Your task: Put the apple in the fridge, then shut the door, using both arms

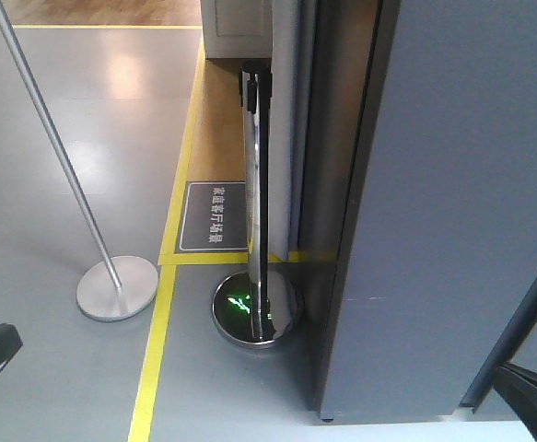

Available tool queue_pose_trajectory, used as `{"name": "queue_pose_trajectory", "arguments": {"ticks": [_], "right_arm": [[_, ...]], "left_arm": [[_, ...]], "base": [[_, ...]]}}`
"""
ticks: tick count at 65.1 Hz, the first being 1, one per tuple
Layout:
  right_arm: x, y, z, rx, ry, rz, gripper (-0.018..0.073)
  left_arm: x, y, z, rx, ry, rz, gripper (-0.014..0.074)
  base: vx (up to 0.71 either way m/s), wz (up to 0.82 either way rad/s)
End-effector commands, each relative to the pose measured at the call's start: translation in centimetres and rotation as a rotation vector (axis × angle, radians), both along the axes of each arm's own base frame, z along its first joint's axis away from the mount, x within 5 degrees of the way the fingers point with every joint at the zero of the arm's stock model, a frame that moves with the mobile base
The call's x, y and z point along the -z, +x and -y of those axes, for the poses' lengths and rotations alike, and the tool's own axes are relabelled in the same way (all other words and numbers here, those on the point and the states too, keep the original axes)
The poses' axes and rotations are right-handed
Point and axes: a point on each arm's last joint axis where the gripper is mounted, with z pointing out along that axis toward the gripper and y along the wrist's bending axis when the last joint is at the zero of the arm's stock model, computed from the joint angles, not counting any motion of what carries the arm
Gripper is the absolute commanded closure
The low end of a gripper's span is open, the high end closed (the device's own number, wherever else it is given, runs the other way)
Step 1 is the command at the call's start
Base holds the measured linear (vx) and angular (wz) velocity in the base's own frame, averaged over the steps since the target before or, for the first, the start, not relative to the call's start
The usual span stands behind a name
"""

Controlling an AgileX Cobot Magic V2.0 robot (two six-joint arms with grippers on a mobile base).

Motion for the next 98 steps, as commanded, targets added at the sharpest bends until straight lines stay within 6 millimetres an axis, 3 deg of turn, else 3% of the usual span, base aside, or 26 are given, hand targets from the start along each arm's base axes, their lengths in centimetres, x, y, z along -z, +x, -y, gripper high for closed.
{"name": "queue_pose_trajectory", "arguments": {"ticks": [1, 38, 52, 60, 68, 81, 98], "right_arm": [[-1.1, 0.2, 0.1, 0.024, 0.031, 0.045, 0.0562], [-1.1, 0.2, 0.1, 0.02, 0.031, 0.043, 0.0562], [-1.1, 0.2, 0.1, 0.02, 0.031, 0.043, 0.0562], [-1.1, 0.2, 0.1, 0.02, 0.031, 0.043, 0.0562], [-1.1, 0.2, 0.1, 0.02, 0.031, 0.043, 0.0562], [-1.0, 0.2, 0.1, 0.019, 0.032, 0.041, 0.0562], [-1.0, 0.2, 0.0, 0.018, 0.032, 0.041, 0.0562]], "left_arm": [[-1.1, 0.2, -0.1, -0.022, -0.051, 0.021, 0.0604], [-1.1, 0.3, -0.3, -0.049, -0.06, 0.025, 0.0604], [-2.0, 0.5, -0.5, -0.108, -0.341, 0.002, 0.0604], [-2.4, 0.8, -1.4, -0.229, -0.547, -0.008, 0.0604], [-1.9, 1.0, -2.2, -0.316, -0.6, -0.008, 0.0604], [-0.5, 0.8, -2.3, -0.303, -0.464, 0.124, 0.0604], [0.4, 0.3, -3.1, -0.365, -0.082, 0.279, 0.0604]], "base": [[0.0, 0.0], [0.0, 0.0], [0.0, 0.0], [0.0, 0.0], [0.0, 0.0], [0.0, 0.0], [0.0, 0.0]]}}
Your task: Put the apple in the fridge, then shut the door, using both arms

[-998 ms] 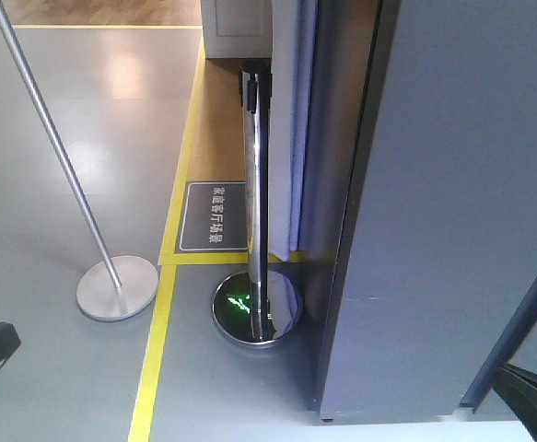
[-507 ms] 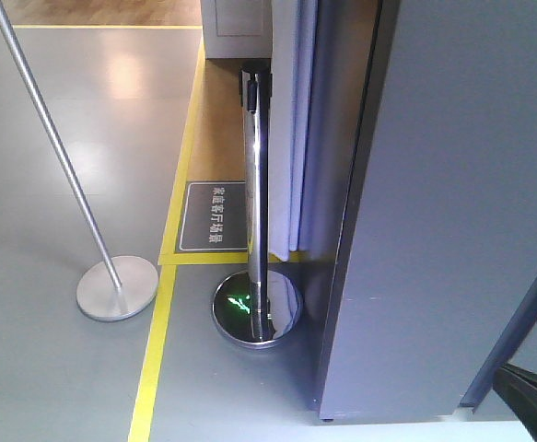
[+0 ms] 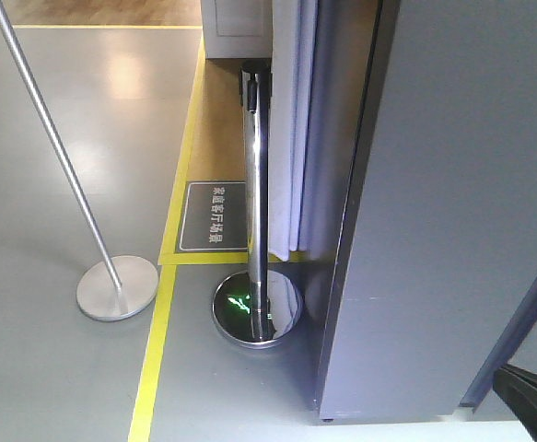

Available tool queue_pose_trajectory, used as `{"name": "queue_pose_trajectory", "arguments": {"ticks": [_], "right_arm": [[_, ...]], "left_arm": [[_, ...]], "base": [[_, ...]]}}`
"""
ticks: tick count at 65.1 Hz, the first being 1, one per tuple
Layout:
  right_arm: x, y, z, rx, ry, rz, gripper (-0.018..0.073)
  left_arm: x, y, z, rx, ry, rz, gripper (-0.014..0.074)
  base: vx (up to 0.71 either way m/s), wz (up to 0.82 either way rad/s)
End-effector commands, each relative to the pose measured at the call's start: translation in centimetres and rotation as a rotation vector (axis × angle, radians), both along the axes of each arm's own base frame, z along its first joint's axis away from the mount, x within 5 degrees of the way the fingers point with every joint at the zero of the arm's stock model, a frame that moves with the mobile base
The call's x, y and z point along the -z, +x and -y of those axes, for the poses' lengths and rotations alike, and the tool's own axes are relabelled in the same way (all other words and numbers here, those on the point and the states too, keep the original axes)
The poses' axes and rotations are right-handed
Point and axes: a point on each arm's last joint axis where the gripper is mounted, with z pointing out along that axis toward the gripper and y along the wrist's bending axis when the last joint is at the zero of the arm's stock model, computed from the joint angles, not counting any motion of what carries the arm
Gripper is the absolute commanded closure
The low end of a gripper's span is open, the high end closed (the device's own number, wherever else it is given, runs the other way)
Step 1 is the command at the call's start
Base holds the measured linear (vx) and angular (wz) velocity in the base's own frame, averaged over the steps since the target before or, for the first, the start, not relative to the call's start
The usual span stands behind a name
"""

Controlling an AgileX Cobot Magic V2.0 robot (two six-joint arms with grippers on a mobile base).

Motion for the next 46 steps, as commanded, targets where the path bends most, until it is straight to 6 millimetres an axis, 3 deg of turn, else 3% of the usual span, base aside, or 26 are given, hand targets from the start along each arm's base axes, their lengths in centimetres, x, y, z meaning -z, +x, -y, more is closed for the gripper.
{"name": "queue_pose_trajectory", "arguments": {"ticks": [1, 20, 46], "right_arm": [[-1.1, 0.2, 0.1, 0.022, 0.031, 0.044, 0.0562], [-1.1, 0.2, 0.1, 0.022, 0.031, 0.044, 0.0562], [-1.1, 0.2, 0.1, 0.022, 0.031, 0.044, 0.0562]], "left_arm": [[-1.1, -0.2, -0.2, -0.021, 0.107, 0.104, 0.0604], [1.9, -1.9, -0.2, -0.03, 0.204, 0.093, 0.0604], [3.3, -3.3, -0.7, -0.062, 0.244, -0.037, 0.0604]], "base": [[0.0, 0.0], [0.0, 0.0], [0.0, 0.0]]}}
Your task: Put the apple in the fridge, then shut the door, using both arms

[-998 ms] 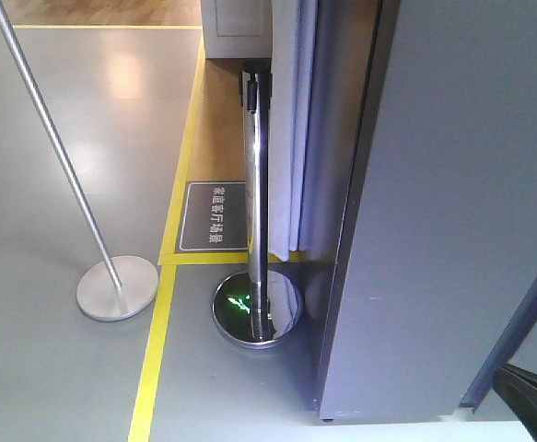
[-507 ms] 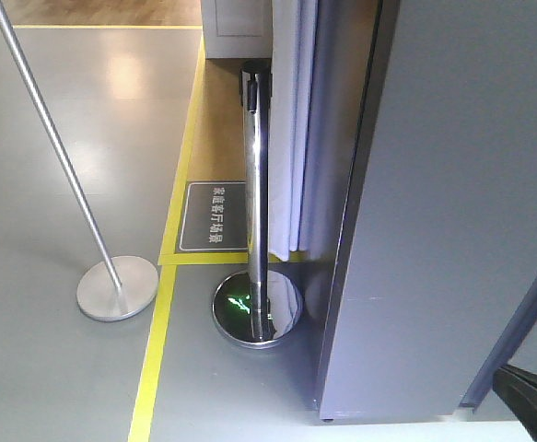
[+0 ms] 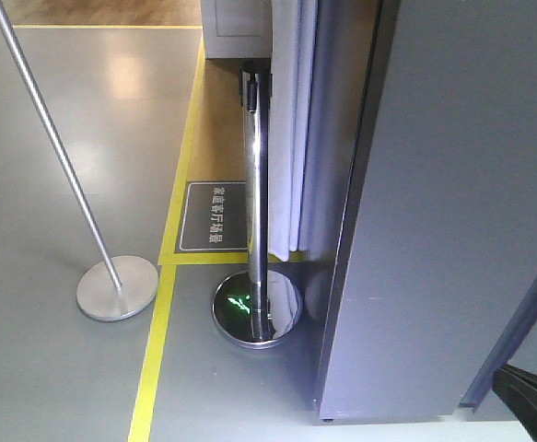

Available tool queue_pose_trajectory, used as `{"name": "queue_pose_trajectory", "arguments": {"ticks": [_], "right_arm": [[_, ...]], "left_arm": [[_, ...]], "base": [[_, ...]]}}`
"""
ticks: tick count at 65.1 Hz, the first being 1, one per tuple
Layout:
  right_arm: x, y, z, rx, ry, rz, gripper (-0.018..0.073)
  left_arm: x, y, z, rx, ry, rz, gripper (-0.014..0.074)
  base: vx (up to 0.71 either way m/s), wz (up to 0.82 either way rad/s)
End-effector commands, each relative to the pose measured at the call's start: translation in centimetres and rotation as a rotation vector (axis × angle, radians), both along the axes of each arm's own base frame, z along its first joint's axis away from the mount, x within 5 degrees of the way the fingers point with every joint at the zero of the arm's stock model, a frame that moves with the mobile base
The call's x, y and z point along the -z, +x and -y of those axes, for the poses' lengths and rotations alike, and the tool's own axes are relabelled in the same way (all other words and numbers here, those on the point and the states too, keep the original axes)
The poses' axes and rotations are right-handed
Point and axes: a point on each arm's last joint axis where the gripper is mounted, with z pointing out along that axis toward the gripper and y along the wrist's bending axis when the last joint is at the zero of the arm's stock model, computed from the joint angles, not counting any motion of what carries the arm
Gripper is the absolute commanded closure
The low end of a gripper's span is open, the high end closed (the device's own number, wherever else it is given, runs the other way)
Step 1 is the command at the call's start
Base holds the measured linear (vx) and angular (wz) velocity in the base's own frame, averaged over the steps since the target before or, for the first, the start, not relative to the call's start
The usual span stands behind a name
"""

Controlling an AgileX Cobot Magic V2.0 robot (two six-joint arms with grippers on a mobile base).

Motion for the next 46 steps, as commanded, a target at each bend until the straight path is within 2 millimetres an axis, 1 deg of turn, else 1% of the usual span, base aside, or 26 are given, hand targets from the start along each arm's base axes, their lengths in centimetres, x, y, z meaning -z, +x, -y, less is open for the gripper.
{"name": "queue_pose_trajectory", "arguments": {"ticks": [1, 9, 22, 46], "right_arm": [[-1.1, 0.2, 0.1, 0.023, 0.031, 0.045, 0.0562], [-1.1, 0.2, 0.1, 0.023, 0.031, 0.045, 0.0562], [-1.1, 0.2, 0.1, 0.023, 0.031, 0.045, 0.0562], [-1.1, 0.2, 0.1, 0.023, 0.031, 0.045, 0.0562]], "left_arm": [[-0.7, -0.2, 0.0, -0.004, -0.01, 0.041, 0.0604], [-0.7, -0.7, -0.1, -0.011, -0.012, 0.058, 0.0604], [-1.2, -1.4, -0.1, -0.011, -0.02, 0.137, 0.0604], [-1.7, -1.4, 0.0, -0.001, -0.02, 0.195, 0.0604]], "base": [[0.0, 0.0], [0.0, 0.0], [0.0, 0.0], [0.0, 0.0]]}}
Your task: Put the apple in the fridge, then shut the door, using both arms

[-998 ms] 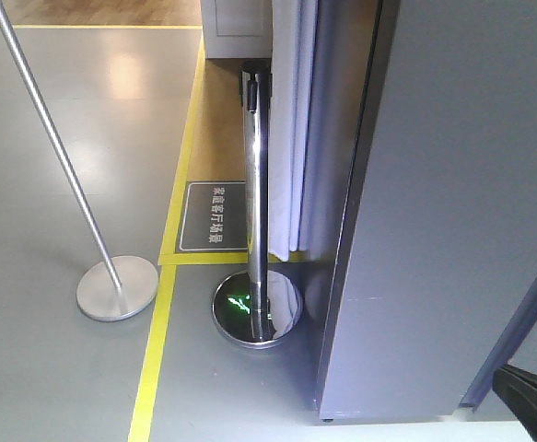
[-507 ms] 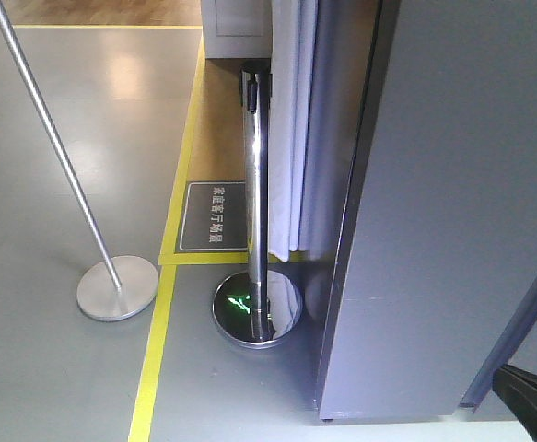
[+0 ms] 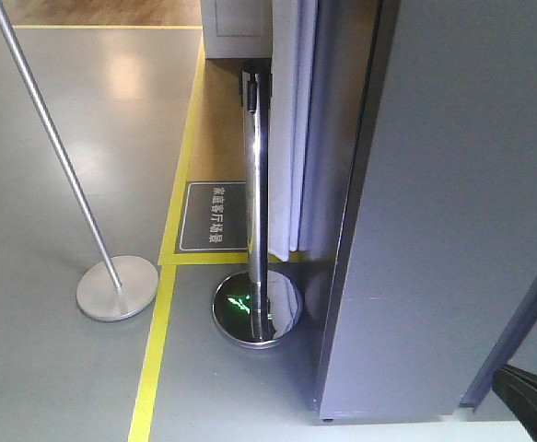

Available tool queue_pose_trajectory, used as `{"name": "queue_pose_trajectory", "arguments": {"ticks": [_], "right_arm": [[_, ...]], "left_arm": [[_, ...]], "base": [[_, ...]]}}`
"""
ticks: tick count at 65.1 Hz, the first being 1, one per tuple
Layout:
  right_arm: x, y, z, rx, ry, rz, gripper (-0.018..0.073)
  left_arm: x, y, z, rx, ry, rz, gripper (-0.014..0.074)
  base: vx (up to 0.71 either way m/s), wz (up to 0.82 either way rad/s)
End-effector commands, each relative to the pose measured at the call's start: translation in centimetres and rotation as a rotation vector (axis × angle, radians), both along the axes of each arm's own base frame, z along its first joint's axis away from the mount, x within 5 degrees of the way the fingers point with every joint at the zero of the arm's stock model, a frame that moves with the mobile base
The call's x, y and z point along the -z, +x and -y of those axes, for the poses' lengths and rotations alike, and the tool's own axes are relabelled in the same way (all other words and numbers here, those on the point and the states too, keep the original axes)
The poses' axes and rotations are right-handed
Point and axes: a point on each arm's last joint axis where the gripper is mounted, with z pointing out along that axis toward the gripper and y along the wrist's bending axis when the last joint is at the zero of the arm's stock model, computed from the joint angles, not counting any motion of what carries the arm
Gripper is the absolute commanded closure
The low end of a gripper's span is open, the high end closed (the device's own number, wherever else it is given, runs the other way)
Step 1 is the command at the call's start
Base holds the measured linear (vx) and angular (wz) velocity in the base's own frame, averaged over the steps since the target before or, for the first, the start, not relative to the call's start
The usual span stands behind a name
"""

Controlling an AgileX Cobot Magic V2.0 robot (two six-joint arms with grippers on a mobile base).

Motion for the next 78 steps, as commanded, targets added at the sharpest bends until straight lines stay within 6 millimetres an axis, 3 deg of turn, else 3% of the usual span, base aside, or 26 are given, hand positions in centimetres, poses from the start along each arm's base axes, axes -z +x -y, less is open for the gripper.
{"name": "queue_pose_trajectory", "arguments": {"ticks": [1, 60, 78], "right_arm": [[-1.07, 0.25, 0.09, 0.023, 0.031, 0.045, 0.0562], [-1.08, 0.25, 0.09, 0.024, 0.032, 0.045, 0.0562], [-1.2, -0.56, 1.05, 0.12, -0.061, 0.113, 0.0562]], "left_arm": [[-1.43, -0.25, 0.11, 0.012, -0.01, 0.117, 0.0604], [-1.46, -0.24, 0.11, 0.012, -0.01, 0.117, 0.0604], [-1.45, -0.24, 0.11, 0.012, -0.01, 0.116, 0.0604]], "base": [[0.0, 0.0], [0.0, 0.0], [0.0, 0.0]]}}
